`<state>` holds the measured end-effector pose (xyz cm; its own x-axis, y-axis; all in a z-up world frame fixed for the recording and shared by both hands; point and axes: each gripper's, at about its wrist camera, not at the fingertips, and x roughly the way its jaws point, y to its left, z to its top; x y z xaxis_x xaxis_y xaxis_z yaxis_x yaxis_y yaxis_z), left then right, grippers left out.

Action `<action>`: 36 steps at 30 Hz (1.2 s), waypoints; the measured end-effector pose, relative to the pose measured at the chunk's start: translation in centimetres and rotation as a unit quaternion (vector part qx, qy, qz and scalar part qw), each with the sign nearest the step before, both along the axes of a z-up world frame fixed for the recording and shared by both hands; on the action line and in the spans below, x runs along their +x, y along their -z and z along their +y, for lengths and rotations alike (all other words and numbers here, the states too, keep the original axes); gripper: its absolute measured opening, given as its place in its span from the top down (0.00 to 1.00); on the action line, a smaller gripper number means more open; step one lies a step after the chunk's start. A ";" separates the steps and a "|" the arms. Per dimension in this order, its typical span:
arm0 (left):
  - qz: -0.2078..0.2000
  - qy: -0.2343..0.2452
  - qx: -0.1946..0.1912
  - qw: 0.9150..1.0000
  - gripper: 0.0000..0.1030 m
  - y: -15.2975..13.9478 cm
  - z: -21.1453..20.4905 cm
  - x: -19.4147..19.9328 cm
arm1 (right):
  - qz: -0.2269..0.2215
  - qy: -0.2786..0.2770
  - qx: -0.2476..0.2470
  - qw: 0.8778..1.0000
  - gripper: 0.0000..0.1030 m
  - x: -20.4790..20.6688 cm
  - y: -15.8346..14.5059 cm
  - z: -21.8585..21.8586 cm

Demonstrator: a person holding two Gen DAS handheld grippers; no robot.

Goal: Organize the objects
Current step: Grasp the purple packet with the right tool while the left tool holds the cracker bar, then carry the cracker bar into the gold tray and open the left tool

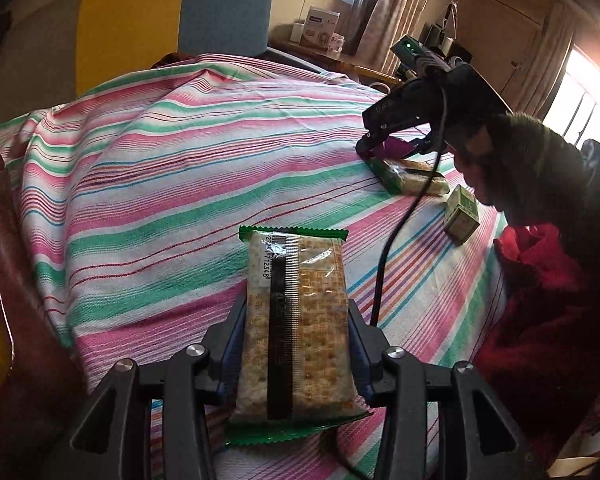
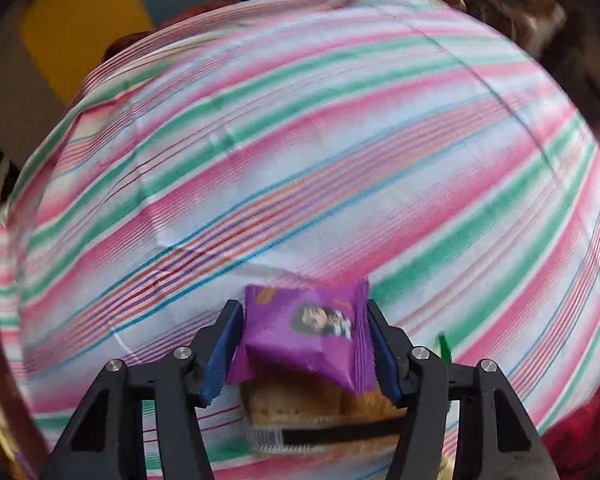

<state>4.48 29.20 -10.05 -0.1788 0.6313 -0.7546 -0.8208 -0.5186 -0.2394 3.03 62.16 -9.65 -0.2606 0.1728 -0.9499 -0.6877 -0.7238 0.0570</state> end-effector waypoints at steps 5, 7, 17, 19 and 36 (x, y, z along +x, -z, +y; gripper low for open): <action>0.013 0.000 -0.007 1.000 0.55 0.0 0.2 0.3 | 0.036 -0.028 0.007 0.999 0.47 1.2 -0.1 -0.4; 0.016 -0.002 -0.009 1.000 0.55 0.0 0.4 0.3 | 0.046 -0.041 0.007 0.998 0.46 1.6 -0.1 -0.5; 0.030 -0.007 -0.021 0.999 0.55 0.0 0.6 0.6 | 0.045 -0.054 0.025 0.997 0.45 2.0 0.2 -1.0; 0.034 -0.006 -0.023 0.999 0.55 0.0 0.6 0.7 | 0.040 -0.060 0.034 0.997 0.45 1.4 0.4 -1.2; 0.034 -0.009 -0.030 0.999 0.56 -0.2 0.7 0.7 | 0.033 -0.075 0.054 0.995 0.44 1.6 0.3 -1.7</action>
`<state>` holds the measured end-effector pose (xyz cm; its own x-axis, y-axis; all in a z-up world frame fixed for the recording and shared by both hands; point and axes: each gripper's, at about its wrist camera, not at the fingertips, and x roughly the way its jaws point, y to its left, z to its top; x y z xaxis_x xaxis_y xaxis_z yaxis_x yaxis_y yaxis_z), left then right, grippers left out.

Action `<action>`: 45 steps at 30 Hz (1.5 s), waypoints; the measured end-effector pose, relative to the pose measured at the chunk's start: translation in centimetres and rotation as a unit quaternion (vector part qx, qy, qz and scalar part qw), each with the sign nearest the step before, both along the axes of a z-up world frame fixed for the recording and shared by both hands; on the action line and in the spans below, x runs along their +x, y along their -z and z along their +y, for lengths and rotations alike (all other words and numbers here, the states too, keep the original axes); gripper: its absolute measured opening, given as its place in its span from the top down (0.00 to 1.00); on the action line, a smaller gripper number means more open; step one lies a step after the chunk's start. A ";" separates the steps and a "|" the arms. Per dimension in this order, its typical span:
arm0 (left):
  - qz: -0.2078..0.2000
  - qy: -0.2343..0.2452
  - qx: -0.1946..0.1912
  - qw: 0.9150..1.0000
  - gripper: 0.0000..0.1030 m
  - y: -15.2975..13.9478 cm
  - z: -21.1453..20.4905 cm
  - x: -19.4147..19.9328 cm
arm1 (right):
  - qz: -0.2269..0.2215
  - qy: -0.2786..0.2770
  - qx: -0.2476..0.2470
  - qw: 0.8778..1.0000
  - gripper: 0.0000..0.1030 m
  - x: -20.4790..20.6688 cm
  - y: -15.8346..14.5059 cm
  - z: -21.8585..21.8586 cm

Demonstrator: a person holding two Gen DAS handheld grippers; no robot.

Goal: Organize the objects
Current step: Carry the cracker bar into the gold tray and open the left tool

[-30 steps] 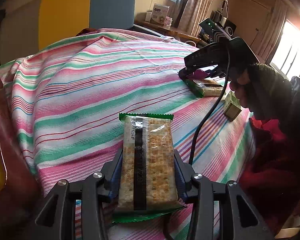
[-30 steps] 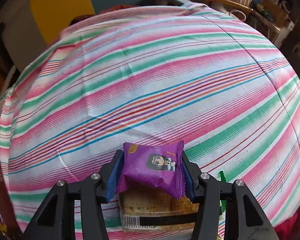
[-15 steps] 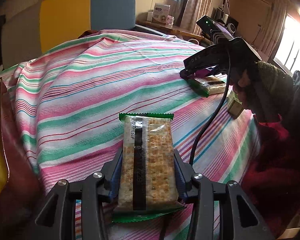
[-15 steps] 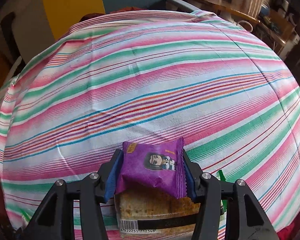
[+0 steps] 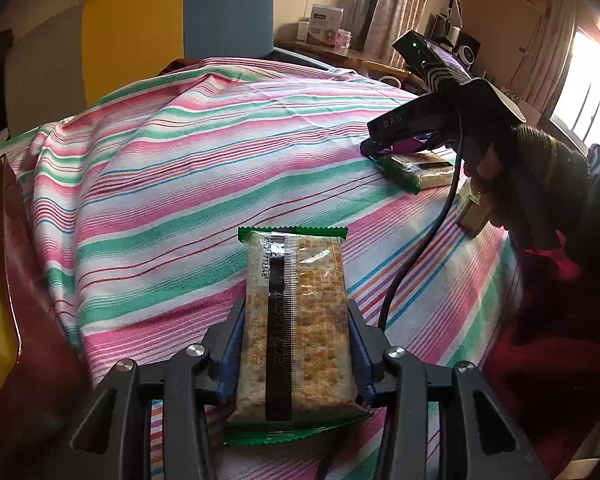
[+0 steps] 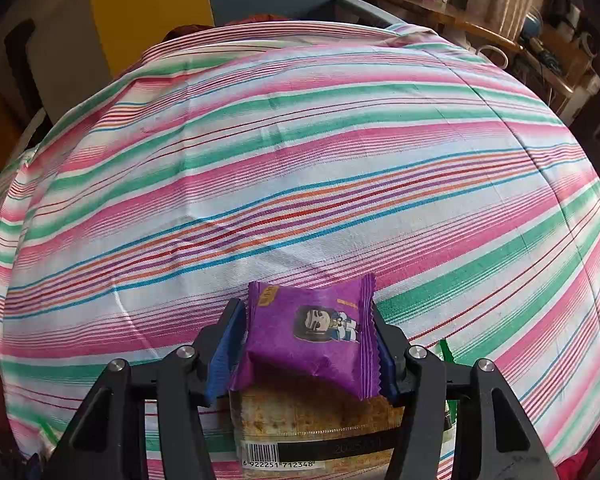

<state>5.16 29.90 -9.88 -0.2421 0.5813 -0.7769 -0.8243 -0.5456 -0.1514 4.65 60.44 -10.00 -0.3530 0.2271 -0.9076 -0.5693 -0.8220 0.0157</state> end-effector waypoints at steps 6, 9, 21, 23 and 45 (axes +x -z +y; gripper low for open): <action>0.000 -0.013 -0.008 1.000 0.56 -1.1 -0.2 0.1 | 0.001 -0.014 0.019 1.000 0.48 -0.1 -0.2 -0.5; 0.001 -0.016 0.004 1.000 0.56 -2.2 -0.8 0.3 | 0.004 -0.016 0.021 1.000 0.48 -0.6 0.0 -0.6; -0.023 -0.092 0.087 0.992 0.56 -8.2 -7.3 -2.4 | 0.003 -0.022 0.033 0.999 0.48 -1.0 0.3 -1.2; -0.037 -0.138 0.105 0.984 0.56 -9.3 -10.0 -4.4 | 0.003 -0.022 0.034 0.999 0.48 -1.1 0.3 -1.1; -0.145 -0.328 0.047 0.932 0.56 -4.2 -16.1 -14.5 | -0.002 -0.028 0.041 0.999 0.47 -1.2 0.2 -1.2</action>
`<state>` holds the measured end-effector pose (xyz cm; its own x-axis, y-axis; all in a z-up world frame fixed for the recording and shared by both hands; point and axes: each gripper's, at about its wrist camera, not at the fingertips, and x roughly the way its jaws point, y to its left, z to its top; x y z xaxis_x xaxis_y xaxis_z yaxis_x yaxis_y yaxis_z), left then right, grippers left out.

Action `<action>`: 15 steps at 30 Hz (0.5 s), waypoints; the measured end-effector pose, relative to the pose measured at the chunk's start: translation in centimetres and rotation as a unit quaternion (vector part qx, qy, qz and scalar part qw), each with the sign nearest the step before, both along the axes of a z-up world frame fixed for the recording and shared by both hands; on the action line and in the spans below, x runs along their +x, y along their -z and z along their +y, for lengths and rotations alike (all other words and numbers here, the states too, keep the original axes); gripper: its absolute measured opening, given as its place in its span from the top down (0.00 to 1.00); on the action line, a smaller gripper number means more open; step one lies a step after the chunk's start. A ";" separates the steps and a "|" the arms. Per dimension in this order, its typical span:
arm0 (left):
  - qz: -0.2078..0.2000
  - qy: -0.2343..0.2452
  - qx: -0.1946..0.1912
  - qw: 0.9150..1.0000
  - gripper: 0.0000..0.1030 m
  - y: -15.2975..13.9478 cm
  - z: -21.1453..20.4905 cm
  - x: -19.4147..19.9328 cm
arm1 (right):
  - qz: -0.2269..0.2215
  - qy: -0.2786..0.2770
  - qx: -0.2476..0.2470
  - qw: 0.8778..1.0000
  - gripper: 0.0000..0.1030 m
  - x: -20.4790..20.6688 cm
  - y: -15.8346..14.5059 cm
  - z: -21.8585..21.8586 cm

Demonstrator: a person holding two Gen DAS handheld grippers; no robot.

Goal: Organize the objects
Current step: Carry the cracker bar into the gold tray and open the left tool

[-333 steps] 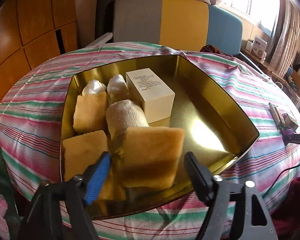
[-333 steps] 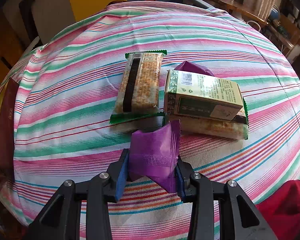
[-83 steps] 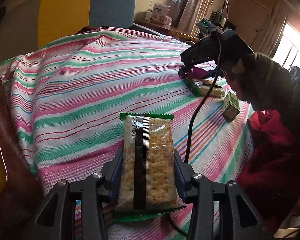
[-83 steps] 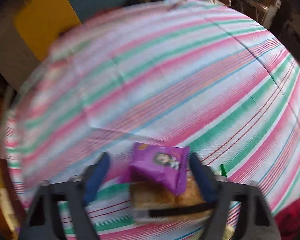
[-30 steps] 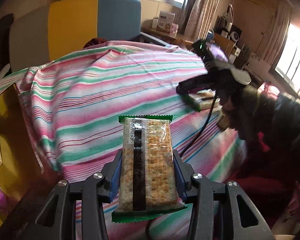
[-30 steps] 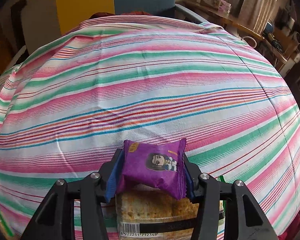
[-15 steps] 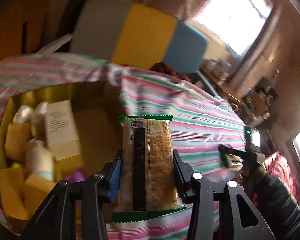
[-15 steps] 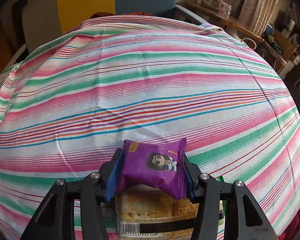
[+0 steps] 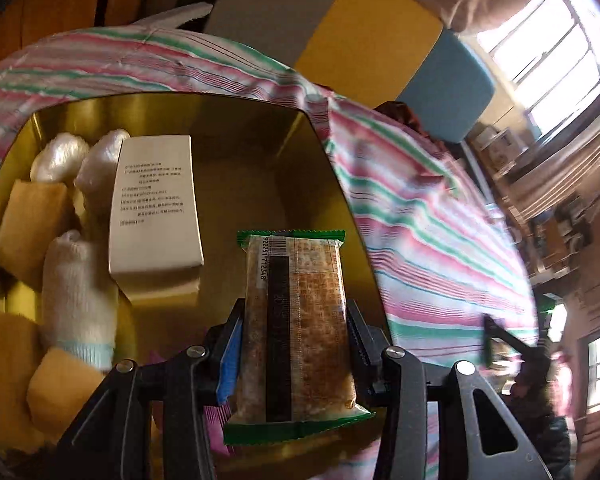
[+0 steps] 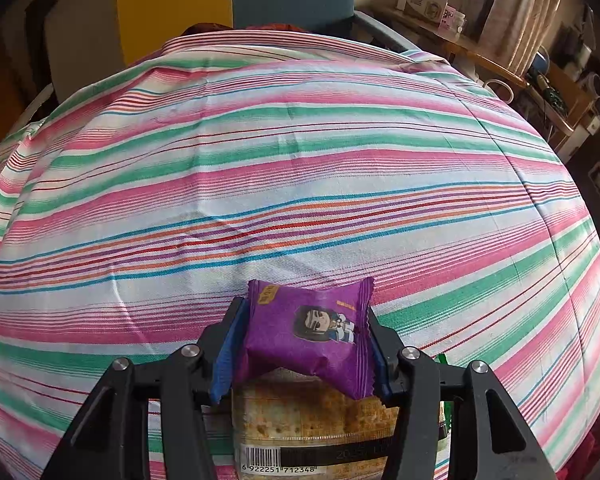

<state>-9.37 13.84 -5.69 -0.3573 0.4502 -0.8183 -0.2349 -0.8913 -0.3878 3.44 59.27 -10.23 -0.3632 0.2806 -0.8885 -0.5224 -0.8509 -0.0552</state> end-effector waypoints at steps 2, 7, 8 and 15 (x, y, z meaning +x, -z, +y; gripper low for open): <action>-0.001 0.001 -0.034 0.999 0.56 0.8 0.7 -0.4 | 0.000 0.000 0.000 1.000 0.47 0.0 0.0 0.0; -0.005 0.009 -0.075 0.997 0.56 2.7 1.3 -0.2 | -0.001 -0.002 0.001 1.000 0.47 0.0 0.0 0.1; -0.007 0.008 -0.076 0.997 0.56 2.9 1.2 -0.2 | -0.001 -0.003 0.001 1.000 0.47 -0.1 0.0 0.2; 0.009 0.026 -0.082 0.996 0.53 2.8 1.1 0.4 | -0.001 -0.002 0.001 1.000 0.46 -0.1 0.0 0.2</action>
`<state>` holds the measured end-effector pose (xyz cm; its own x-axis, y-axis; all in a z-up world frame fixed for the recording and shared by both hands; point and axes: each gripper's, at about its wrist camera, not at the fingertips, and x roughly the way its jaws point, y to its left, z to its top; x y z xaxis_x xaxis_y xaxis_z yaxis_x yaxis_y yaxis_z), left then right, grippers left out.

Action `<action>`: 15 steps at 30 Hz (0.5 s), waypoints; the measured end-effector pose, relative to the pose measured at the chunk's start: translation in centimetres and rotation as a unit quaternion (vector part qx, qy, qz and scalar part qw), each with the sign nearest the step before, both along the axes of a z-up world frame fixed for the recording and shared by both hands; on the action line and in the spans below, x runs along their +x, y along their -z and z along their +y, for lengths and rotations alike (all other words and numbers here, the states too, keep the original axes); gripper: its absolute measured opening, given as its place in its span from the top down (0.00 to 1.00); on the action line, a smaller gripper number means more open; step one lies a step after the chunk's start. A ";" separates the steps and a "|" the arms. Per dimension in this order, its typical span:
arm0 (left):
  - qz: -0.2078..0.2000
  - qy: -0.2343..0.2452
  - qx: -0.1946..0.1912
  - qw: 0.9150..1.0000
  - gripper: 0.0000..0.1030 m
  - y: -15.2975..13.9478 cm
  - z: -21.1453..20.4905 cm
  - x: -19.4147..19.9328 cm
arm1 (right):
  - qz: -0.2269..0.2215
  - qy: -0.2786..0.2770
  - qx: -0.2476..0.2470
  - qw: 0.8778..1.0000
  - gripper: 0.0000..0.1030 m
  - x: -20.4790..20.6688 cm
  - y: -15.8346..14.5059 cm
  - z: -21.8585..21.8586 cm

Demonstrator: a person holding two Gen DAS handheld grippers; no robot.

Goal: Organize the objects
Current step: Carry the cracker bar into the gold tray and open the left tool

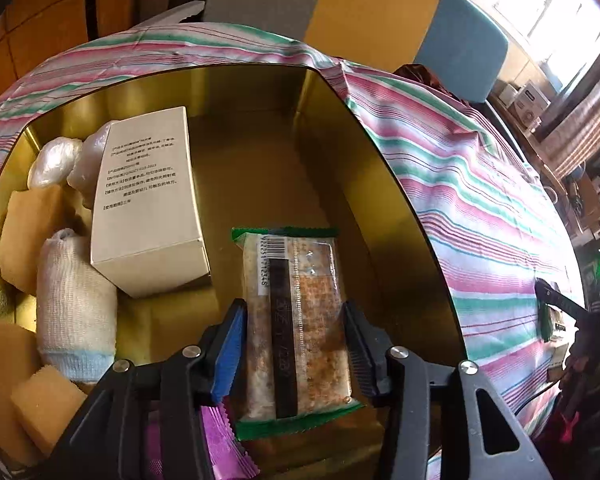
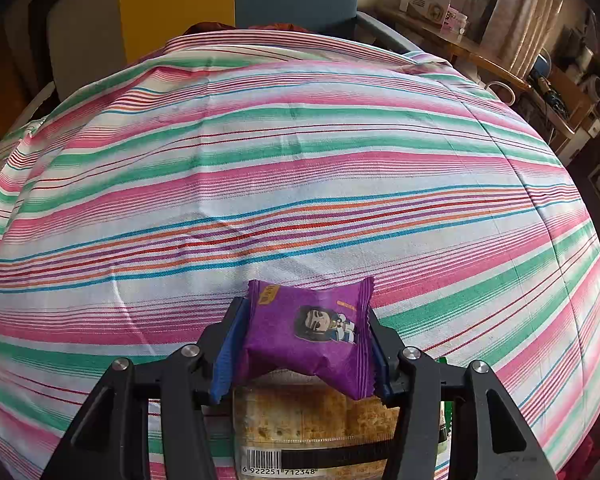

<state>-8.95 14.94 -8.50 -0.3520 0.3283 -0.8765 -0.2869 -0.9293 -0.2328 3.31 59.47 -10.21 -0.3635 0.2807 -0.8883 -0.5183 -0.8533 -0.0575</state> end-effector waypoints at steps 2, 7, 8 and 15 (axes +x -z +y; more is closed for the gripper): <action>0.016 0.004 -0.009 1.000 0.53 -0.7 0.2 0.4 | 0.000 0.000 0.001 1.000 0.46 0.0 0.0 0.0; 0.074 0.006 -0.015 0.997 0.53 -3.1 0.1 2.1 | 0.000 0.000 0.001 1.000 0.46 -0.1 0.0 0.0; 0.082 0.005 -0.016 0.996 0.53 -3.5 0.1 2.4 | 0.000 -0.001 0.001 1.000 0.46 -0.1 0.0 0.1; 0.152 0.014 -0.024 0.988 0.53 -7.0 -0.2 4.8 | 0.000 -0.001 0.006 1.000 0.47 -0.2 0.0 0.0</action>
